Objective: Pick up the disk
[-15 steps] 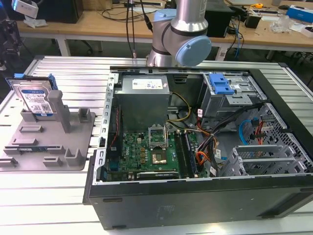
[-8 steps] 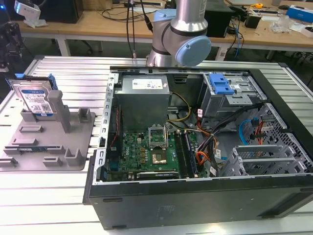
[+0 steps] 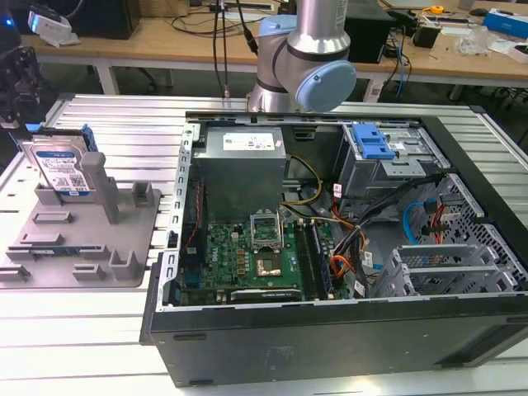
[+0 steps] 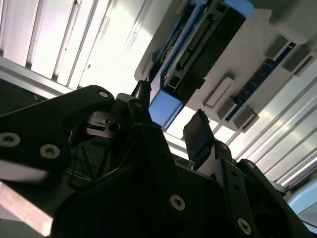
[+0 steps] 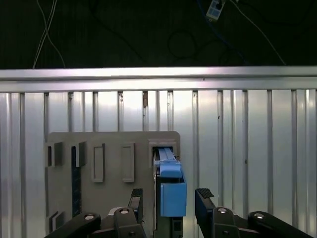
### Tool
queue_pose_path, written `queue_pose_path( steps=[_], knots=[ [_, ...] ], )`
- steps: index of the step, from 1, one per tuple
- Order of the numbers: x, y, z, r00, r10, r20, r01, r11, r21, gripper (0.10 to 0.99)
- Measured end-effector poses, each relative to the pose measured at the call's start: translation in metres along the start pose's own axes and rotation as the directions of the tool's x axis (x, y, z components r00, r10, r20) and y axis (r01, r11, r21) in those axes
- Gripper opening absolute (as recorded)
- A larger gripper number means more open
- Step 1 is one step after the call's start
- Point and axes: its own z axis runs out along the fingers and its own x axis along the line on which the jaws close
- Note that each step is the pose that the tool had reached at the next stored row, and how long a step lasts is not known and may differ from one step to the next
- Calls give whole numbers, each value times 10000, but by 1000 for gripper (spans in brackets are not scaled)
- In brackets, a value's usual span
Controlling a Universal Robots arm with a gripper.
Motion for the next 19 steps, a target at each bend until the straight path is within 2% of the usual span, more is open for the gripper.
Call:
queue_pose_path(
  steps=[19],
  knots=[
    [-5,-4,224,9992,-390,-8,390,9992,7,541]
  ],
)
